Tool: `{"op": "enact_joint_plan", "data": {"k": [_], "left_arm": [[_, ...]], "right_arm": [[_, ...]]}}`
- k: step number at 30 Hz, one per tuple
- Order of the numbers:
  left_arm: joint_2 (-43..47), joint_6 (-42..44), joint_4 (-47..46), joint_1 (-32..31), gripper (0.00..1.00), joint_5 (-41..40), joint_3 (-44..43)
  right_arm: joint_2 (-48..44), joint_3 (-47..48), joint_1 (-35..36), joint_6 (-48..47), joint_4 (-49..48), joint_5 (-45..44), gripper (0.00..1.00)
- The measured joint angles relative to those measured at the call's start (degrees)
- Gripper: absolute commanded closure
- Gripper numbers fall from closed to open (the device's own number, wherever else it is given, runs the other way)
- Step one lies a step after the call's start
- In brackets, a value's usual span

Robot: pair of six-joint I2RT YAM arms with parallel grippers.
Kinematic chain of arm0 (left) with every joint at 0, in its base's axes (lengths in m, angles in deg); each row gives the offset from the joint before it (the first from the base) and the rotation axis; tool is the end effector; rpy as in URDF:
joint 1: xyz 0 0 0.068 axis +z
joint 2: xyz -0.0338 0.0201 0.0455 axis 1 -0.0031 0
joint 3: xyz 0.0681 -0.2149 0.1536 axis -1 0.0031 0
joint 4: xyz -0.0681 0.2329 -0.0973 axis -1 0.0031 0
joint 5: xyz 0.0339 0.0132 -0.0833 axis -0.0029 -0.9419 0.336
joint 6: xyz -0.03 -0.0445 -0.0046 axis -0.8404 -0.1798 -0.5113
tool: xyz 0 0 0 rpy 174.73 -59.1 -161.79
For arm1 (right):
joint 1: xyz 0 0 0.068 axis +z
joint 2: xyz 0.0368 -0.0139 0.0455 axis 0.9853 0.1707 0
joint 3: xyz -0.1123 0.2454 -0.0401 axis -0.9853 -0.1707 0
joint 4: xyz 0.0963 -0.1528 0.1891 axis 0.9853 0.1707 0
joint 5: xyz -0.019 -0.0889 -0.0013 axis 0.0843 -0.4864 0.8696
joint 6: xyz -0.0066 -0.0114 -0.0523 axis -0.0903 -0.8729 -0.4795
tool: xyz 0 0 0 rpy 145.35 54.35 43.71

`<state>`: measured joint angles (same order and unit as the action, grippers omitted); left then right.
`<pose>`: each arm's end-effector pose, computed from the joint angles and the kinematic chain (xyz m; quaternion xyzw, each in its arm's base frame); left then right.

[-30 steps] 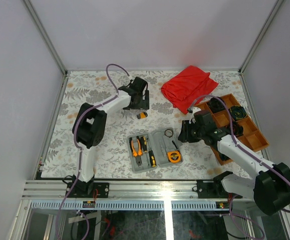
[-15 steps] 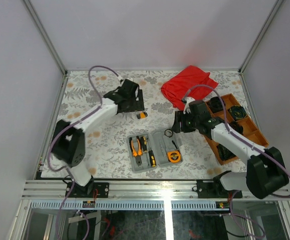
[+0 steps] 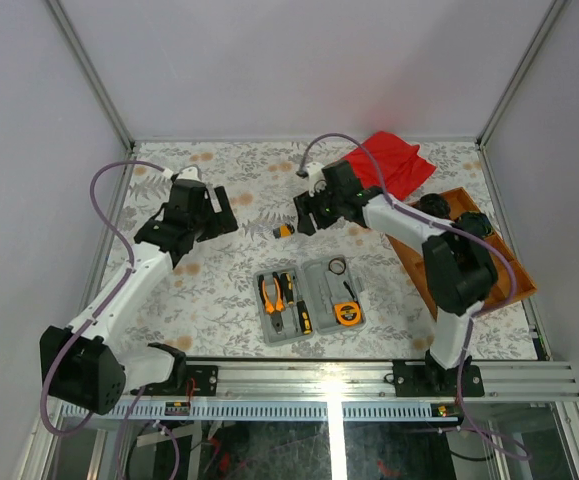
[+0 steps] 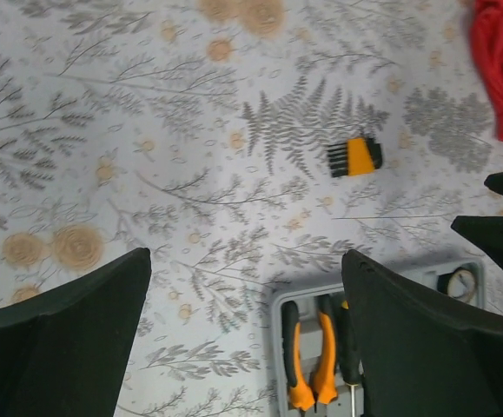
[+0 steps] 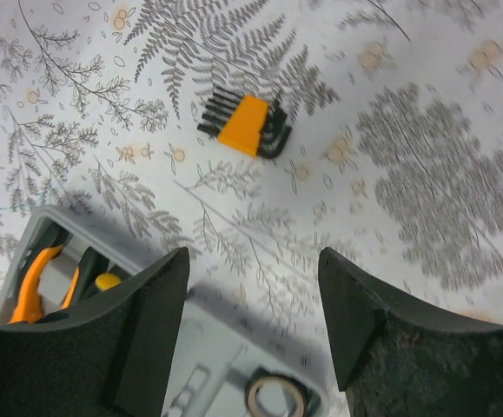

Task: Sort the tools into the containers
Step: Adjust the engineering item at the center of the board.

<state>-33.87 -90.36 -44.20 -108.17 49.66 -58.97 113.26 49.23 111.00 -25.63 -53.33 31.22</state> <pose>0.2508 -0.0782 0.3006 -0.0918 0.9013 -0.1053 0.4100 0.3480 0.2202 0.2320 -0.2682 0.8582 0.2565 0.3547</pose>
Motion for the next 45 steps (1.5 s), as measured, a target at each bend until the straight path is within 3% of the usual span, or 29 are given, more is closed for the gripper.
{"op": "enact_joint_plan", "data": {"k": [7, 13, 19, 23, 32, 45], "left_arm": [[1.3, 0.1, 0.2, 4.4, 0.11, 1.5, 3.3], [3.0, 0.0, 0.2, 5.6, 0.11, 2.0, 3.9], [3.7, -0.1, 0.2, 6.6, 0.11, 2.1, 4.2], [4.1, -0.3, 0.2, 7.0, 0.11, 2.1, 4.6], [5.8, -0.4, 0.2, 7.5, 0.11, 2.1, 4.9], [5.8, -0.5, 0.2, 8.7, 0.11, 2.3, 5.2]], "right_arm": [[10.1, 7.3, 1.8, -12.8, 0.9, 3.8, 0.37], [11.9, 7.8, 1.9, -31.1, 1.1, 10.1, 0.38], [17.8, 17.9, 1.9, -52.6, 11.0, 17.0, 0.35], [22.0, 25.0, 1.9, -61.7, 17.3, 19.9, 0.33], [31.0, 38.6, 2.7, -69.9, 28.2, 22.7, 0.33], [35.6, 42.8, 5.0, -70.7, 32.0, 17.4, 0.36]]}}
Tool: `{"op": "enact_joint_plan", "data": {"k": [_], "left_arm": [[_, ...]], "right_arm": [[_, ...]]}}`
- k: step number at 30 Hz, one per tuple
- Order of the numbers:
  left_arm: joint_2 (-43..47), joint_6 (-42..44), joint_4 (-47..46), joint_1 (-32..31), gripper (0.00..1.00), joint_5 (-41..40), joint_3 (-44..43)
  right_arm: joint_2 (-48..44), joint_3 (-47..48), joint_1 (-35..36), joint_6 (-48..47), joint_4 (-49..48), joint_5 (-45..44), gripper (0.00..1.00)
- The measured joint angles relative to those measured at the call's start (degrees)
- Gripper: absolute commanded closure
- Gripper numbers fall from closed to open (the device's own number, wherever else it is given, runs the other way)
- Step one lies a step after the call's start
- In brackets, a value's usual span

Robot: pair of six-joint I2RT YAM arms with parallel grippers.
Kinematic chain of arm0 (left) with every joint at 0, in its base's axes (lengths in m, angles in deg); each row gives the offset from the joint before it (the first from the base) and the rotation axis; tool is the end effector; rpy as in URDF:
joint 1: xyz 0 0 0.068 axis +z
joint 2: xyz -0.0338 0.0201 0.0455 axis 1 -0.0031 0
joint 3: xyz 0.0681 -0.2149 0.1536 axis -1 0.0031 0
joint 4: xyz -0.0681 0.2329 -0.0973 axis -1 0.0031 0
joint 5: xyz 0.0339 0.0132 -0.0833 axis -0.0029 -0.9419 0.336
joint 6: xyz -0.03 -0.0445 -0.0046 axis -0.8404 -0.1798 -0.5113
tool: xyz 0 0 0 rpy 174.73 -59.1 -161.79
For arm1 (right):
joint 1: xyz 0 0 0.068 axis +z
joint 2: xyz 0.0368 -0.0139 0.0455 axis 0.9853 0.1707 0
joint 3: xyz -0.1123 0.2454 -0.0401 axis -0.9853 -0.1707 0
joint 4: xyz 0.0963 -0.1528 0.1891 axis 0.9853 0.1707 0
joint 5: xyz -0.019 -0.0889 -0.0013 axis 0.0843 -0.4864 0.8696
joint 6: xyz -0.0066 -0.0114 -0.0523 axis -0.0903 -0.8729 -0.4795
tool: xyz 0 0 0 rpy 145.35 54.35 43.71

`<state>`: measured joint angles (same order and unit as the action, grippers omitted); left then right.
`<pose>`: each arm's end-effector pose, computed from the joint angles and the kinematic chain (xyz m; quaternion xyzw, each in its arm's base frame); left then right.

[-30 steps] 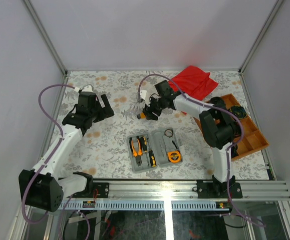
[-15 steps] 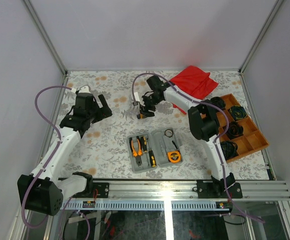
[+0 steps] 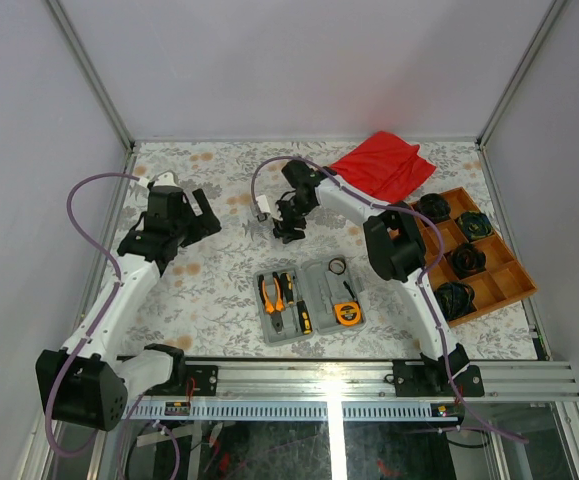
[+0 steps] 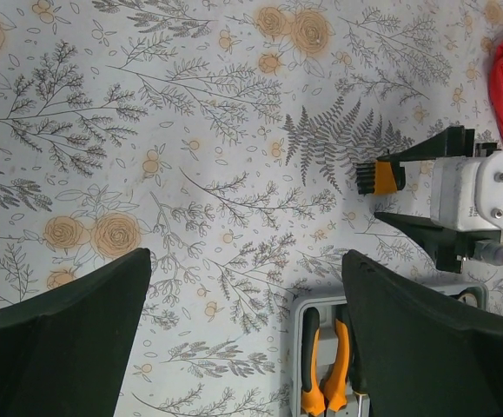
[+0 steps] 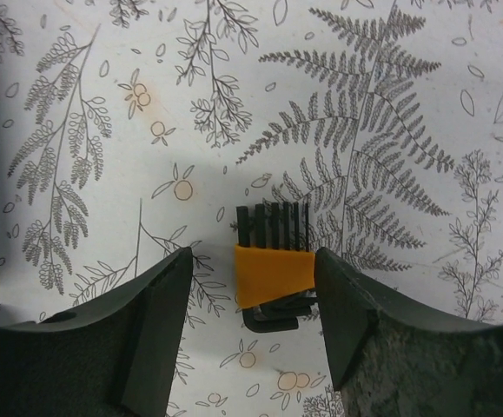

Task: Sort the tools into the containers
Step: Adjust the engineering item at the center of the board.

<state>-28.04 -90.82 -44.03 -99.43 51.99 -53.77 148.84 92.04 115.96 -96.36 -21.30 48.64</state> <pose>0.2358 -0.0366 0.2933 -0.1554 0.8917 -0.0943 0.4146 0.4064 0.3182 0.1531 -0.7659 0.5342 0.2277 0.2759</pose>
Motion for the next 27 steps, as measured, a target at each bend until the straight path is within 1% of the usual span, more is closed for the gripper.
{"op": "enact_joint_plan", "data": {"k": [7, 17, 20, 24, 27], "left_arm": [[-0.1, 0.0, 0.0, 0.8, 0.11, 0.8, 0.2], [-0.3, 0.0, 0.0, 1.4, 0.11, 2.1, 0.3], [-0.3, 0.0, 0.0, 1.4, 0.11, 2.3, 0.3], [-0.4, -0.1, -0.1, 1.6, 0.12, 2.5, 0.3], [-0.4, -0.1, -0.1, 1.7, 0.12, 2.7, 0.3]], "right_arm": [[0.7, 1.9, 0.1, 2.2, 0.7, -4.0, 0.4], [0.8, 2.6, 0.5, 8.7, 1.9, -8.9, 0.57], [0.8, 2.6, 0.9, 11.6, 1.3, -10.7, 0.59], [0.6, 2.5, 1.5, 17.6, 0.0, -13.5, 0.65], [0.4, 2.3, 1.9, 22.9, -1.2, -15.2, 0.68]]}}
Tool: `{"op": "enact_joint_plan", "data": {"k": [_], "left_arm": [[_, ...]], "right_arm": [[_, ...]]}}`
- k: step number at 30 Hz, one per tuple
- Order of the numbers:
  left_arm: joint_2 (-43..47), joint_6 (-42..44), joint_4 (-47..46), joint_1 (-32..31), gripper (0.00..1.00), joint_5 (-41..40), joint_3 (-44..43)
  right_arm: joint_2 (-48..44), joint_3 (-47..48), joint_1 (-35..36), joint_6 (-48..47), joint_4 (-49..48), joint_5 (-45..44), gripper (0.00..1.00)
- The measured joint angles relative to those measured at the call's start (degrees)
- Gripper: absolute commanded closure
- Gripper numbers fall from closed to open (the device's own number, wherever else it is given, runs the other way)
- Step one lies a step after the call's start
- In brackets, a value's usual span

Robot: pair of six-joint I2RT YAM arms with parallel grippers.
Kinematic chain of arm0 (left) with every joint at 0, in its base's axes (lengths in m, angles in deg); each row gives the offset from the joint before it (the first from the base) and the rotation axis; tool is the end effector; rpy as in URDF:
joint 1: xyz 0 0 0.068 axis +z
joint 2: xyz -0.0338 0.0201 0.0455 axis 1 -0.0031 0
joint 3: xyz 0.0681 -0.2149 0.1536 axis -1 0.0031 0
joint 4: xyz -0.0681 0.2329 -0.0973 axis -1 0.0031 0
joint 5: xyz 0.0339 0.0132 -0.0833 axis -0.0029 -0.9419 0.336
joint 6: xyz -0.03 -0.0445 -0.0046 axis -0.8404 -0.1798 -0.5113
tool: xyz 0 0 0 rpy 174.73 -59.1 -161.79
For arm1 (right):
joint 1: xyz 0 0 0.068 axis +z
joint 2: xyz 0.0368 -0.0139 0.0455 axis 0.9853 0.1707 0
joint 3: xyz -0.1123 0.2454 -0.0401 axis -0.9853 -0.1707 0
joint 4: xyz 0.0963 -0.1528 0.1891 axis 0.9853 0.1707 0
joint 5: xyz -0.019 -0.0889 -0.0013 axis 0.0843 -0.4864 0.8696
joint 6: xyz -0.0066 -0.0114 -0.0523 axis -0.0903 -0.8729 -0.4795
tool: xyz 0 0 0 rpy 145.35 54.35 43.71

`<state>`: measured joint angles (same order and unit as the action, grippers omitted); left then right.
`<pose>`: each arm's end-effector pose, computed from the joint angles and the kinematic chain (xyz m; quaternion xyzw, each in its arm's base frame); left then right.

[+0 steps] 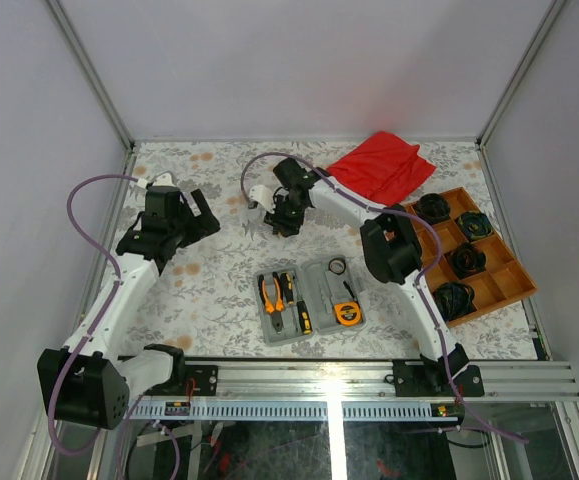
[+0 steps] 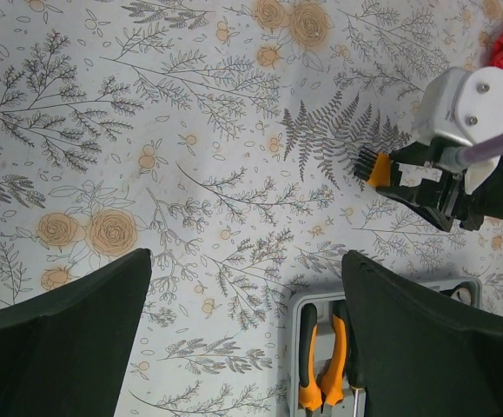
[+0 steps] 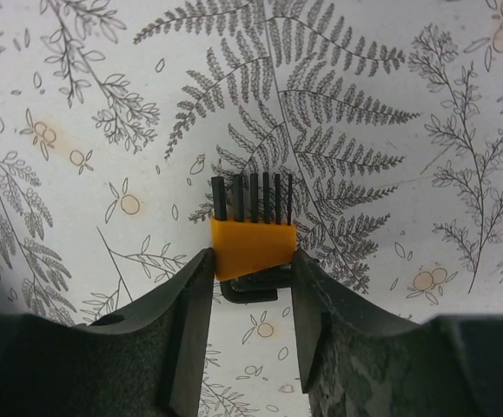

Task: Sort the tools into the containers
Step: Adjust the engineering item at the center of the board.

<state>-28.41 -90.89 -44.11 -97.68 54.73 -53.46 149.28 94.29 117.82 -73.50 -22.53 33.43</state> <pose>0.2376 -0.0312 0.2901 -0.1600 0.8937 -0.1075 0.4052 0.4083 0.3302 0.1580 -0.6540 0.6987 0.1531 0.2463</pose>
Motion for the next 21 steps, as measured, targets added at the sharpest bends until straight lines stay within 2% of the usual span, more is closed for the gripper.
{"op": "enact_joint_plan", "data": {"k": [3, 10, 16, 21], "left_arm": [[0.0, 0.0, 0.0, 0.0, 0.11, 0.1, 0.0], [-0.1, 0.0, 0.0, 0.2, 0.12, 0.5, 0.0], [-0.5, -0.1, -0.1, 0.2, 0.12, 1.0, 0.0], [-0.6, -0.1, -0.2, 0.2, 0.12, 1.1, 0.0]], "right_arm": [[0.0, -0.1, 0.4, 5.5, -1.0, -2.0, 0.72], [-0.3, -0.5, 1.6, 21.9, -3.7, -11.3, 0.71], [-3.2, -5.7, 1.7, 39.5, -7.2, -18.1, 0.69], [-7.0, -12.0, 1.7, 58.0, -9.1, -21.7, 0.65]]}}
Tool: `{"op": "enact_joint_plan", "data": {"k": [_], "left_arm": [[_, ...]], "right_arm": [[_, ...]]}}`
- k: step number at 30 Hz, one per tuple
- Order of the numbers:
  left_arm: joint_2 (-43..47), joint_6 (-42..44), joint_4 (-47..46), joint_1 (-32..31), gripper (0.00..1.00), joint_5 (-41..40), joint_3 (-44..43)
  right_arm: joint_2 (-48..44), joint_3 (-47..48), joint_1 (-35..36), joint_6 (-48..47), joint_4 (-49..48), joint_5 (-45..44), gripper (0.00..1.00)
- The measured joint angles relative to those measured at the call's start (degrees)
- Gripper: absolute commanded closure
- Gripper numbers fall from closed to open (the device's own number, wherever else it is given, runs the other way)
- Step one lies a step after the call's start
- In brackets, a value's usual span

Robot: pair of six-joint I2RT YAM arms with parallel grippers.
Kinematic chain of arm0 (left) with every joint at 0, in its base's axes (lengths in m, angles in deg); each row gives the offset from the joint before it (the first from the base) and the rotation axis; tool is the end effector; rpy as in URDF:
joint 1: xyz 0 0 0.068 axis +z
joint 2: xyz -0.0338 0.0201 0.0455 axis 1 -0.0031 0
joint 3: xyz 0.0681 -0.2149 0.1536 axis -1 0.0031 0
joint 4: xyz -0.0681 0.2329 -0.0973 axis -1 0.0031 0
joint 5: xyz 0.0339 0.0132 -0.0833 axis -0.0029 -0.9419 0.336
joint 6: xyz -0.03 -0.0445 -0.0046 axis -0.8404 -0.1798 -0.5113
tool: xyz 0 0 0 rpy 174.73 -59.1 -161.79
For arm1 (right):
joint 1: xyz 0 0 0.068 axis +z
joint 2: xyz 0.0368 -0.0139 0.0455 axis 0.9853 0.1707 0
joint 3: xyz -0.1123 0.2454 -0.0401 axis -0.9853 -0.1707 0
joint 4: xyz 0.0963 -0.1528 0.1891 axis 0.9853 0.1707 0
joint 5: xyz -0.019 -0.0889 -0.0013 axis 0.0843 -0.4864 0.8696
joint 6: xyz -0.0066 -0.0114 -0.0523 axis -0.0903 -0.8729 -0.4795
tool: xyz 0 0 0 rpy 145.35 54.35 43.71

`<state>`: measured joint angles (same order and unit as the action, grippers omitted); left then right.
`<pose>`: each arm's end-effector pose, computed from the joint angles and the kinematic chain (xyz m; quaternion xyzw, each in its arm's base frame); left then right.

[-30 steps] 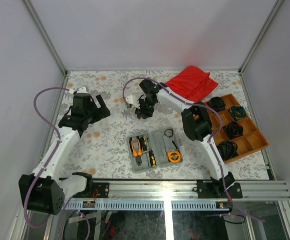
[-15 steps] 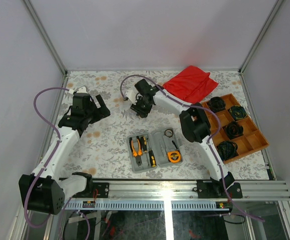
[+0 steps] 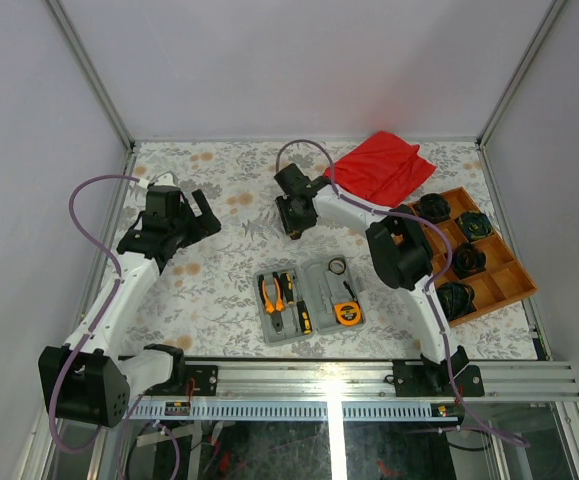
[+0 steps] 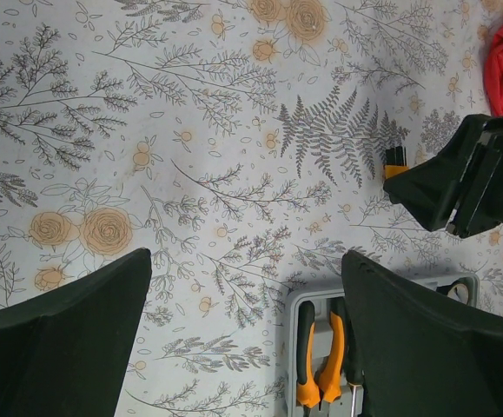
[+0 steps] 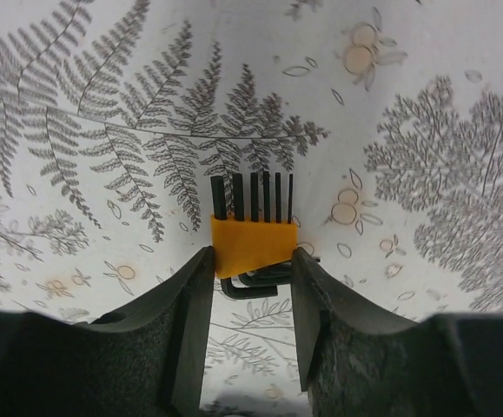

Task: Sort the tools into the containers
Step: Adjust the engineering item at the center of the board.

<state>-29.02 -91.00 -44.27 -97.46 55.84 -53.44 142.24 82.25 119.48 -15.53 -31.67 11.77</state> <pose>0.2396 -0.0313 0.2878 -0.1588 0.8957 -0.1144 0.3992 0.3932 0.3204 0.1621 -0.2029 0.9392 0.1098 0.2542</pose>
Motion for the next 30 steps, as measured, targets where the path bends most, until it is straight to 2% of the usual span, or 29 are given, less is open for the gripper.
{"op": "enact_joint_plan", "data": {"k": [6, 11, 14, 21, 30], "left_arm": [[0.0, 0.0, -0.1, 0.0, 0.12, 0.0, 0.2], [0.0, 0.0, -0.1, 0.0, 0.12, 0.0, 0.3], [0.0, 0.0, -0.1, 0.1, 0.12, 0.0, 0.3], [0.0, 0.0, -0.1, 0.2, 0.12, 0.0, 0.3], [0.0, 0.0, -0.1, 0.2, 0.12, 0.0, 0.3]], "right_arm": [[-3.0, -5.0, -0.5, 16.9, -3.2, 0.7, 0.55], [-6.9, -11.7, -0.5, 23.2, -7.1, 3.1, 0.42], [-8.7, -13.7, -0.4, 23.4, -8.0, 3.8, 0.39], [-16.7, -18.2, -1.0, 18.9, -13.0, 5.6, 0.38], [-31.5, -31.8, -6.1, 8.6, -30.0, 7.5, 0.41]]}}
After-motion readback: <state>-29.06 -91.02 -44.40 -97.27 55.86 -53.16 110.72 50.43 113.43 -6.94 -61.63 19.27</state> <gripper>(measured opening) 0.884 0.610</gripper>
